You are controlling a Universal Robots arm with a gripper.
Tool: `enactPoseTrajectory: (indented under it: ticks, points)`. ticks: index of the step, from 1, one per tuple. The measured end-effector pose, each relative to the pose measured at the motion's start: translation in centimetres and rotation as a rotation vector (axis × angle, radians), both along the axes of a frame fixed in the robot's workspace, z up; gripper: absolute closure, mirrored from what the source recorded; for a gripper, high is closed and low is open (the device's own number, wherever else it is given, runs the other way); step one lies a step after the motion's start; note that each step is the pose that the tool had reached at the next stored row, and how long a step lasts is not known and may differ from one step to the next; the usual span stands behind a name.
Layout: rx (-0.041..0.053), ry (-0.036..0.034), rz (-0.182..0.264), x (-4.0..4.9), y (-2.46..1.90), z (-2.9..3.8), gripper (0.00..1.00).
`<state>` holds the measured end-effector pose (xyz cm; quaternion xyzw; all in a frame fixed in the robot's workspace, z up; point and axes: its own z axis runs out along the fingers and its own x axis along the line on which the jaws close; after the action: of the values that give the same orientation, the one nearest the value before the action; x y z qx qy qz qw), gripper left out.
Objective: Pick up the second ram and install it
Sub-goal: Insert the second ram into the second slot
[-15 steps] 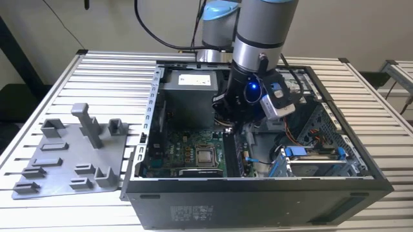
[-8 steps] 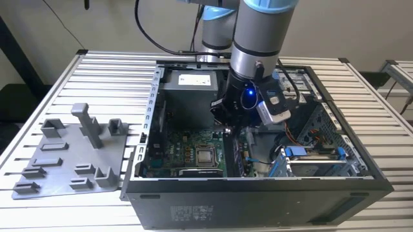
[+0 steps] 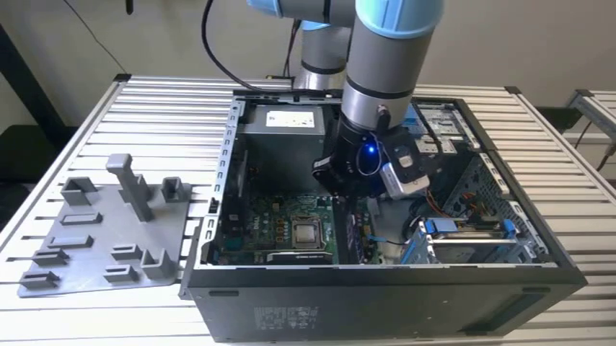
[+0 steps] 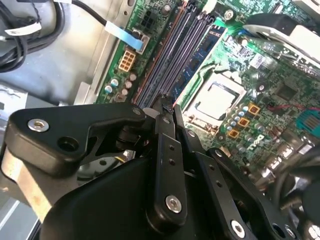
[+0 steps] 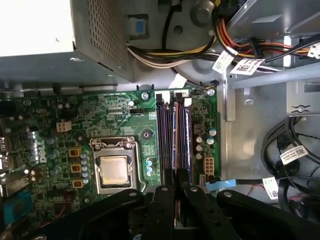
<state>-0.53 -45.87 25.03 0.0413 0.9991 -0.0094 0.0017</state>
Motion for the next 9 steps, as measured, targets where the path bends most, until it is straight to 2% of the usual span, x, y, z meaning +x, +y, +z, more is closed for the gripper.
enactPoseTrajectory:
  ticks: [9]
  points:
    - [0.0001, 0.0, 0.014, -0.23, -0.13, -1.24, 0.86]
